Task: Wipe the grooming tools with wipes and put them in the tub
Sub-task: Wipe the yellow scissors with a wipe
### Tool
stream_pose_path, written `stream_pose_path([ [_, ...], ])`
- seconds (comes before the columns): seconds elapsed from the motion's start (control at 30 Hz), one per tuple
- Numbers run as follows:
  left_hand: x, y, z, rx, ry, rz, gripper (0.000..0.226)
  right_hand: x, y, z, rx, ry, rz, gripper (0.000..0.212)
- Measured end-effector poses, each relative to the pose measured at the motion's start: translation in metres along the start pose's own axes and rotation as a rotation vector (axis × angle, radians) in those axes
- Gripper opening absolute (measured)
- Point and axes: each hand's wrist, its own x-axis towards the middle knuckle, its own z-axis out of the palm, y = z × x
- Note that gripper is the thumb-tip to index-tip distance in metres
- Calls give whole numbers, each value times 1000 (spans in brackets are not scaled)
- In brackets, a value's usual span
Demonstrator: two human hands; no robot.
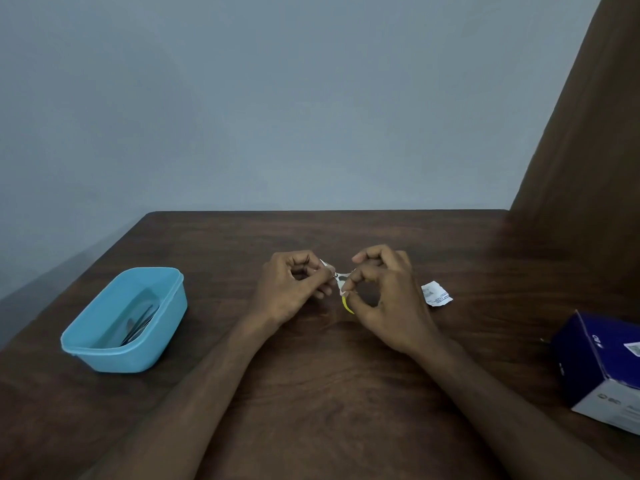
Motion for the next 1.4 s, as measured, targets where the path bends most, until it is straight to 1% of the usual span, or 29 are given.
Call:
stream_pose_path([
  [0.07, 0, 0, 0, 6, 0, -2, 22, 1, -1, -2, 24, 25, -3, 5],
  [0.17, 1, -2, -1, 26, -9, 8, 22, 2, -5, -5, 63, 93, -57, 4],
  [0.23, 1, -2, -1, 32, -21, 13, 23, 2, -6, -4, 12, 105, -62, 5],
  [0.3, 0, -2, 0, 27, -26, 13, 23, 2, -5, -5, -63, 113, -9, 6],
  [0.4, 0, -2, 0, 12, -10, -1, 22, 1, 0, -8, -163, 182, 64, 6],
  [0.5, 0, -1, 1, 15, 3, 4, 22, 2, 3, -12, -165, 232, 86, 3],
  [0.63, 0, 0, 0, 34, -2, 21, 24, 3, 1, -6, -78, 179, 27, 7],
  [0.73, 1, -1, 0, 32, 18, 16, 20, 2, 6, -3, -127, 169, 80, 2],
  [0.8, 1, -1, 0, 8, 53, -1, 17, 4, 11, -5, -152, 183, 138, 6],
  [0.87, 2, -1, 0, 9, 80, -11, 16, 5, 13, -9, -99, 215, 153, 9],
  [0.97, 2, -2, 1, 34, 123, -12, 20, 6, 4, -13, 54, 249, 114, 11],
  [1.03, 3, -2, 1, 55, 161, -24, 20, 5, -4, -12, 98, 229, 65, 10],
  [1.1, 3, -2, 1, 58, 178, -29, 20, 3, -9, -9, 106, 192, 3, 10],
  [1.23, 1, -1, 1, 57, 138, -11, 23, 1, -15, -9, 98, 145, -100, 11],
  [1.33, 1, -1, 1, 82, 120, 5, 23, 0, -16, -7, 38, 89, -180, 11],
  [1.4, 1, -1, 1, 120, 122, 27, 24, -1, -16, -3, 3, 20, -192, 14],
])
